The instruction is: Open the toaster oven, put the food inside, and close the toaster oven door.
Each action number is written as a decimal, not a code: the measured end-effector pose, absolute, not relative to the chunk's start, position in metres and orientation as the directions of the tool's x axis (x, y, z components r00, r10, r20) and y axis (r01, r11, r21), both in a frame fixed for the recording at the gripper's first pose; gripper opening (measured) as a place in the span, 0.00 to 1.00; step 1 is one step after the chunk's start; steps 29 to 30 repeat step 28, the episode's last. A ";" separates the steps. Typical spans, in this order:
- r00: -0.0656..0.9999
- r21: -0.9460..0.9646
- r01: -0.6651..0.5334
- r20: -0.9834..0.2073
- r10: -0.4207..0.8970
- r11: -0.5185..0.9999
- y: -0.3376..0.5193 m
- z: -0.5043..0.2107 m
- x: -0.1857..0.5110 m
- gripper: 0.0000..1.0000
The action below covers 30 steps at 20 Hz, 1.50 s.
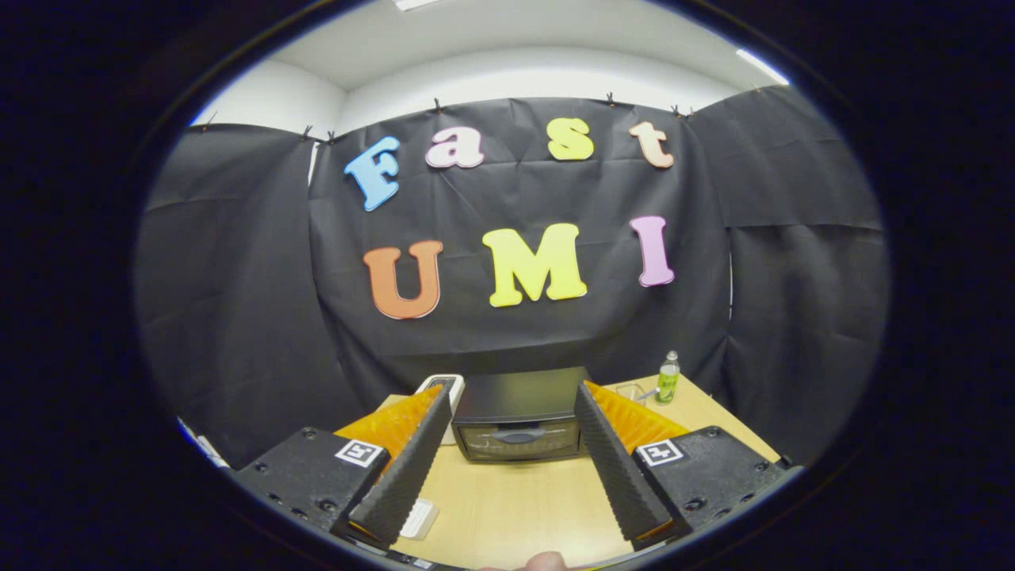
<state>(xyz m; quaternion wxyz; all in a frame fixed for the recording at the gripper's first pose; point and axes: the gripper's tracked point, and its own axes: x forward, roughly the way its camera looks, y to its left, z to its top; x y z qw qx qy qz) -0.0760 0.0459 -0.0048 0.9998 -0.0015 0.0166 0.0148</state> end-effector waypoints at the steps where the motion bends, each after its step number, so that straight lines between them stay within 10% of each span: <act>1: 0.999 0.001 -0.028 -0.029 0.028 1.000 0.046 -0.003 -0.074 1.00; 30: 1.000 -0.007 0.000 -0.024 0.000 1.000 0.040 0.006 -0.050 1.00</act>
